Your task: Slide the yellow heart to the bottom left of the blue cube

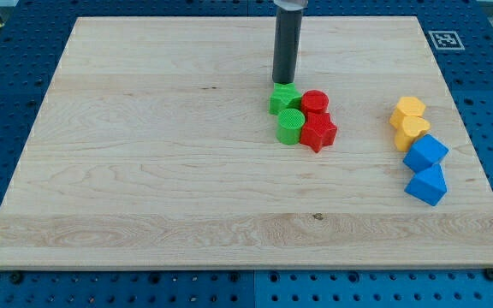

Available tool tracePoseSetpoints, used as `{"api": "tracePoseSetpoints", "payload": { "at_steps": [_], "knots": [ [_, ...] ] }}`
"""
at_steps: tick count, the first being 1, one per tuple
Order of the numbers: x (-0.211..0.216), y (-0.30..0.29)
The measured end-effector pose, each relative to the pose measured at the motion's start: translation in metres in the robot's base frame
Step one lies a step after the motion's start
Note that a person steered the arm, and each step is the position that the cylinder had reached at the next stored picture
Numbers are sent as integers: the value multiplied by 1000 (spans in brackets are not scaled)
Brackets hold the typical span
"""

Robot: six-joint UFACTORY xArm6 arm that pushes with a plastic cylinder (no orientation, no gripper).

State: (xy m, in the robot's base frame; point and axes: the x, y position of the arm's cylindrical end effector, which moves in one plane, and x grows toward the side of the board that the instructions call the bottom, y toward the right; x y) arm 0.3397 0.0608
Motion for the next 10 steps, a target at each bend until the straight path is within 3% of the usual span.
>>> {"api": "tracePoseSetpoints", "payload": {
  "at_steps": [2,6,7,10],
  "knots": [
    [-13,128],
    [-13,184],
    [-6,224],
    [45,241]
  ]
}}
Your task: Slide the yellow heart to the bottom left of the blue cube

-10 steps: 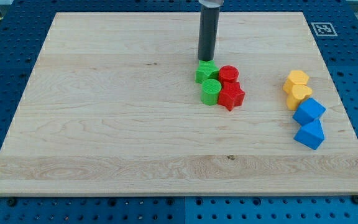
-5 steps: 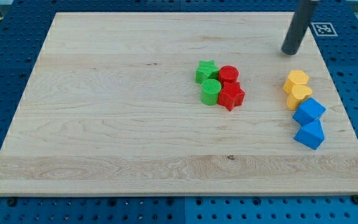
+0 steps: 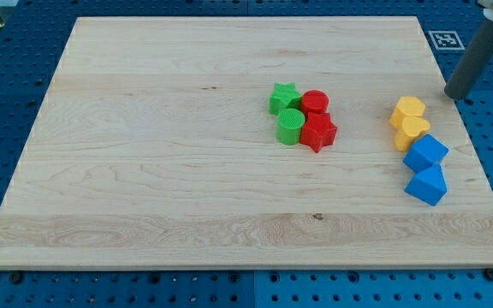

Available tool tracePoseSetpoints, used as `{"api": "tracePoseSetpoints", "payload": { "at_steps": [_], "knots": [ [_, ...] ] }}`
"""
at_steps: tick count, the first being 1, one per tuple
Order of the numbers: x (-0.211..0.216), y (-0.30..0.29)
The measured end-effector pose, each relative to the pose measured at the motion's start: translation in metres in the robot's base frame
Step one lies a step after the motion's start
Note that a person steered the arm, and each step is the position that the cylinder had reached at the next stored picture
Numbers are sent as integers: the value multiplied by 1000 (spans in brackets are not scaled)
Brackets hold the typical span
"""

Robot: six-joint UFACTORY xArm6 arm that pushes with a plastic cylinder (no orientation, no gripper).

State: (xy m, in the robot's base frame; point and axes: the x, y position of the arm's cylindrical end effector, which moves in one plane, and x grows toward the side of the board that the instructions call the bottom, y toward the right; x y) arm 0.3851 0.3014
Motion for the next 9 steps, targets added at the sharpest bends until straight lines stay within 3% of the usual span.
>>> {"api": "tracePoseSetpoints", "payload": {
  "at_steps": [1,5,8,9],
  "knots": [
    [27,0],
    [63,-38],
    [59,-89],
    [39,-112]
  ]
}}
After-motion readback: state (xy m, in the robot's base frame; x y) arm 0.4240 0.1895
